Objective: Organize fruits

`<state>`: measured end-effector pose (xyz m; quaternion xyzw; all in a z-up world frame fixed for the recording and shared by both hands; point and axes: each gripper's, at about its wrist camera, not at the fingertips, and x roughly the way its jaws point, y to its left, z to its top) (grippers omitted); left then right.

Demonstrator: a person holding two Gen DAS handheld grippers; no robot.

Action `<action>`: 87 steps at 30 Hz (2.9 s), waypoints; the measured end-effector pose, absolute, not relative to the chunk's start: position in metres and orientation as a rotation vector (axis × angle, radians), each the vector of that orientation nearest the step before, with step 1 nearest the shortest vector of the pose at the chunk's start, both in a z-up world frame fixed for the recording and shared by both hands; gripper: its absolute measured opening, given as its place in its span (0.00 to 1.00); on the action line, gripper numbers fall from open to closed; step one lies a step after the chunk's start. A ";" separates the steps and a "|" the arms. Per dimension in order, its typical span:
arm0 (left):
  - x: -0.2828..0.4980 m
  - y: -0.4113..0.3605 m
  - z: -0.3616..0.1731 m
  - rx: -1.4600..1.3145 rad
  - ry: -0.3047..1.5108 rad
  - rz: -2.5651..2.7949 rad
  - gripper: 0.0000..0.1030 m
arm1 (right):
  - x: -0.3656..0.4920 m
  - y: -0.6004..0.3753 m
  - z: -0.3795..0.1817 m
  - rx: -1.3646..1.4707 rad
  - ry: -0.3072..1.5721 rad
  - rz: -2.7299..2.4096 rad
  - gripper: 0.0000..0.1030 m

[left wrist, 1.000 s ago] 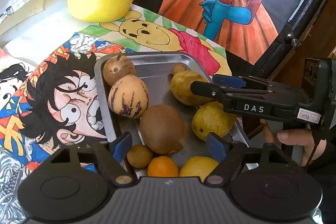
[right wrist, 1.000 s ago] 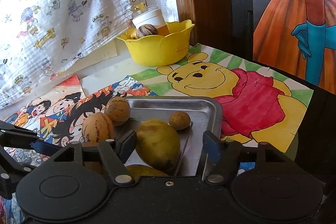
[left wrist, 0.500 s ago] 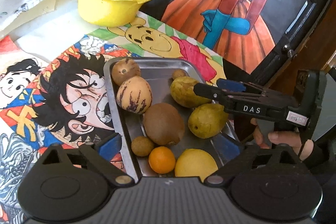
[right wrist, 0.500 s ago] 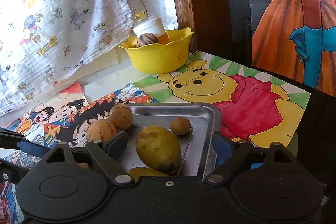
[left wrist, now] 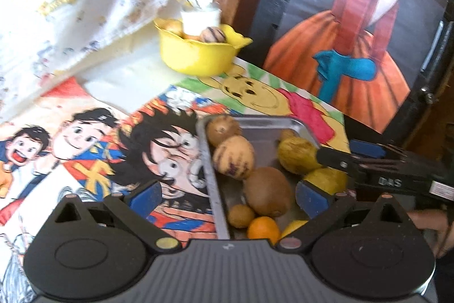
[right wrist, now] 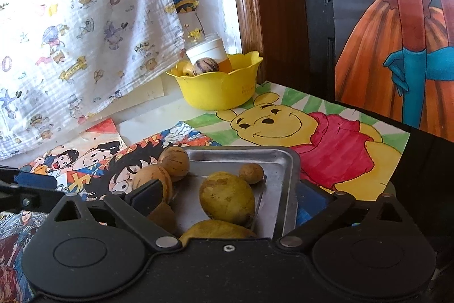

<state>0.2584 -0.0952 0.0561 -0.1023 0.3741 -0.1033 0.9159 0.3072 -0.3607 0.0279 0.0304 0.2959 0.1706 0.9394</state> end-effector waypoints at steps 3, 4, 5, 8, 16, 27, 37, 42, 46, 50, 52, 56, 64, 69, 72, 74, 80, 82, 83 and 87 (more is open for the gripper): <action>0.253 -0.095 0.058 -0.184 0.734 -0.146 1.00 | 0.300 -0.360 0.032 0.061 0.589 0.340 0.99; 0.251 -0.096 0.059 -0.177 0.721 -0.129 1.00 | 0.298 -0.361 0.033 0.064 0.585 0.337 0.99; 0.249 -0.096 0.059 -0.170 0.705 -0.112 1.00 | 0.295 -0.361 0.034 0.069 0.581 0.334 0.99; 0.244 -0.095 0.062 -0.148 0.673 -0.072 1.00 | 0.288 -0.362 0.038 0.081 0.569 0.320 0.99; 0.232 -0.097 0.067 -0.124 0.634 -0.031 1.00 | 0.269 -0.354 0.051 0.076 0.533 0.297 0.99; 0.214 -0.094 0.071 -0.102 0.598 0.018 1.00 | 0.237 -0.339 0.062 0.048 0.484 0.279 0.99; 0.194 -0.092 0.074 -0.086 0.563 0.025 1.00 | 0.210 -0.333 0.066 0.066 0.432 0.212 0.99; 0.183 -0.086 0.074 -0.083 0.548 0.032 1.00 | 0.196 -0.328 0.067 0.070 0.414 0.194 0.99; 0.174 -0.082 0.073 -0.080 0.541 0.034 1.00 | 0.184 -0.322 0.068 0.077 0.401 0.177 0.99; 0.164 -0.078 0.072 -0.084 0.538 0.041 1.00 | 0.169 -0.316 0.067 0.088 0.388 0.163 0.99; 0.160 -0.076 0.071 -0.092 0.541 0.041 1.00 | 0.161 -0.313 0.068 0.085 0.382 0.156 0.99; 0.152 -0.071 0.068 -0.109 0.542 0.043 1.00 | 0.150 -0.310 0.068 0.082 0.373 0.142 0.99; 0.127 -0.058 0.064 -0.121 0.521 0.036 1.00 | 0.125 -0.296 0.064 0.075 0.364 0.122 0.99; 0.112 -0.050 0.060 -0.141 0.504 0.038 1.00 | 0.108 -0.279 0.058 0.034 0.340 0.126 0.99; 0.104 -0.044 0.058 -0.176 0.485 0.036 1.00 | 0.099 -0.272 0.056 0.022 0.326 0.127 0.99; 0.100 -0.041 0.058 -0.186 0.483 0.031 1.00 | 0.094 -0.269 0.055 0.018 0.321 0.125 0.99; 0.086 -0.040 0.056 -0.136 0.458 0.036 1.00 | 0.083 -0.262 0.054 0.028 0.308 0.133 0.99; 0.082 -0.038 0.054 -0.130 0.459 0.041 1.00 | 0.081 -0.260 0.053 0.024 0.306 0.134 0.99; 0.080 -0.036 0.054 -0.134 0.459 0.042 1.00 | 0.079 -0.259 0.053 0.022 0.306 0.135 0.99; 0.072 -0.031 0.052 -0.140 0.457 0.049 1.00 | 0.072 -0.256 0.052 0.021 0.298 0.134 0.99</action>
